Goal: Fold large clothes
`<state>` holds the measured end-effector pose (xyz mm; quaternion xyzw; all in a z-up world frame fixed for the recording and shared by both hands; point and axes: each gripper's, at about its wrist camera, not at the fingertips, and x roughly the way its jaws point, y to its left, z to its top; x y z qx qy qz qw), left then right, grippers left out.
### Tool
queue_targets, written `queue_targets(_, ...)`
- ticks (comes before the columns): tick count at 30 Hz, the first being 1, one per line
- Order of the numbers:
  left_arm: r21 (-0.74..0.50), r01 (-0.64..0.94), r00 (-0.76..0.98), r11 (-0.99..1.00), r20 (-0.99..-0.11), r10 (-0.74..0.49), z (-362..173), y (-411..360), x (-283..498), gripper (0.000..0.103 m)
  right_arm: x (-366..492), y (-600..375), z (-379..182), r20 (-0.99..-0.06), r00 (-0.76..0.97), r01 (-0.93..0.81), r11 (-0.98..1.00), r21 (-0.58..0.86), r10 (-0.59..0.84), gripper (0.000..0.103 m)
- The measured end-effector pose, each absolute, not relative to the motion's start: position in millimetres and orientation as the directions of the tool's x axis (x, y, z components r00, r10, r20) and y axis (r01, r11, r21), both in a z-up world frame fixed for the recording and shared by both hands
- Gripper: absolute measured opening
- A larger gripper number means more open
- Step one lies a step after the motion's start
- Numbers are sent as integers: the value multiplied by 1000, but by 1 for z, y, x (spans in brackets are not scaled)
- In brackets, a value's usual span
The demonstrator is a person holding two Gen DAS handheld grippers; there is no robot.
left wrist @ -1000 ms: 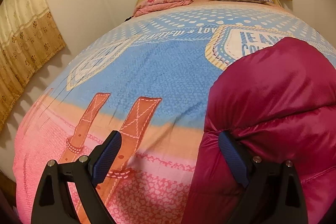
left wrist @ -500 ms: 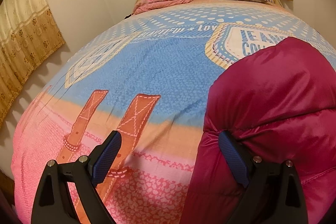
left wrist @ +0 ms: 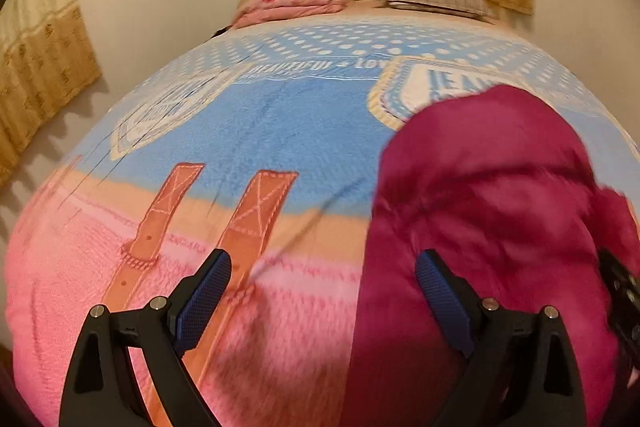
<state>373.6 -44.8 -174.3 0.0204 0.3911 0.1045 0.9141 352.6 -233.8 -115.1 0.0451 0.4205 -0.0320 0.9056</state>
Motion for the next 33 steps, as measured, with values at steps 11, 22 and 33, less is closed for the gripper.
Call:
queue_targets(11, 32, -115, 691, 993, -716, 103, -188, -46, 347, 94, 322, -243, -124, -737, 675, 73, 991, 116, 37, 79)
queue_targets(22, -18, -54, 699, 998, -715, 25, -198, -43, 349, 94, 327, -259, -139, -739, 658, 66, 967, 246, 143, 79)
queue_targets(33, 31, 82, 715, 996, -698, -37, -192, -71, 343, 44, 327, -253, -142, -747, 637, 11, 967, 256, 191, 62)
